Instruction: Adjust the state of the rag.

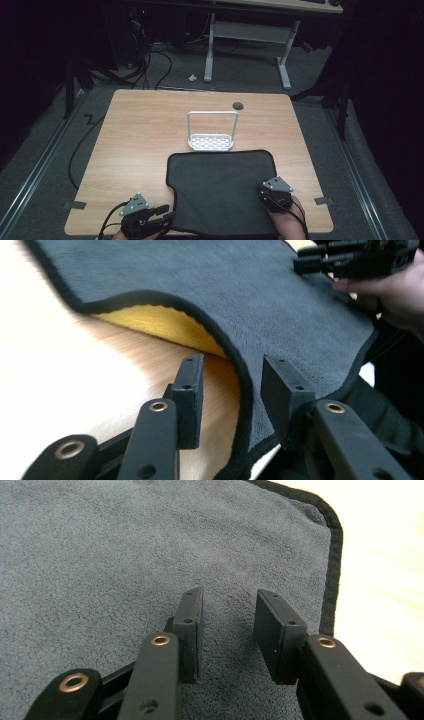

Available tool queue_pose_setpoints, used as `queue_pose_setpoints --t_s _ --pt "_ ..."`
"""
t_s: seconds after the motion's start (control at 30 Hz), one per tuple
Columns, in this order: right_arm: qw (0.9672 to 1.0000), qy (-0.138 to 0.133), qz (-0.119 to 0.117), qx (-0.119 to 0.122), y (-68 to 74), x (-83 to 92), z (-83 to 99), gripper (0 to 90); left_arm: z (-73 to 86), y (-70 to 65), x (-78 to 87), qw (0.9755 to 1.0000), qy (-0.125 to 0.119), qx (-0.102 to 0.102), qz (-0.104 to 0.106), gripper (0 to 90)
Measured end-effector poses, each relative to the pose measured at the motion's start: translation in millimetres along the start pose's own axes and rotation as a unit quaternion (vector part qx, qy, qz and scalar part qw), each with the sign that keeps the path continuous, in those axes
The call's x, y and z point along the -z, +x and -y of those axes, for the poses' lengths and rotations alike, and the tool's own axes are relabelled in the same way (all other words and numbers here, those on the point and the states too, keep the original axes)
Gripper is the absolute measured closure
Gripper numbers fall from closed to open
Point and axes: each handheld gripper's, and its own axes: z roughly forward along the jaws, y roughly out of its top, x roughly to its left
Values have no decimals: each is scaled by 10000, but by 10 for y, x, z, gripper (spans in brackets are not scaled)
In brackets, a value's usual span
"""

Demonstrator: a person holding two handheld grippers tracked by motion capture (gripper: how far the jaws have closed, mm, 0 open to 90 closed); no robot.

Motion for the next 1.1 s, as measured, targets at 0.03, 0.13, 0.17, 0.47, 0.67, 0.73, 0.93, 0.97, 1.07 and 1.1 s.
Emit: queue_pose_setpoints --t_s 0.03,0.13,0.17,0.47,0.67,0.73,0.93,0.97,1.07,1.1 --pt "10000 0 0 0 0 0 0 653 10 -2 37 10000 -45 18 -40 614" --pt "10000 6 -23 -5 19 12 2 650 49 42 197 9989 -261 158 -355 608" --pt "10000 0 -52 49 45 31 -2 636 40 81 214 9984 -296 212 -424 604" --pt "9993 -141 -260 245 216 92 -73 626 -496 566 -267 9952 -78 -160 -958 603" --pt "9989 -76 -360 290 249 59 -68 627 -856 933 -687 9907 39 -140 -1349 519" --pt "9989 -78 -369 294 251 62 -64 627 -916 989 -782 9896 71 -110 -1436 518" --pt "9988 -64 -406 254 244 65 -47 627 -975 1039 -980 9883 325 -51 -1487 517" --pt "9988 -63 -412 255 241 64 -47 628 -968 1045 -1003 9880 351 -36 -1501 546" --pt "9988 -67 -403 284 240 59 -44 627 -961 1023 -1032 9872 320 -146 -1557 558" --pt "9988 -67 -399 285 239 57 -43 627 -959 1007 -1042 9863 336 -213 -1601 602"
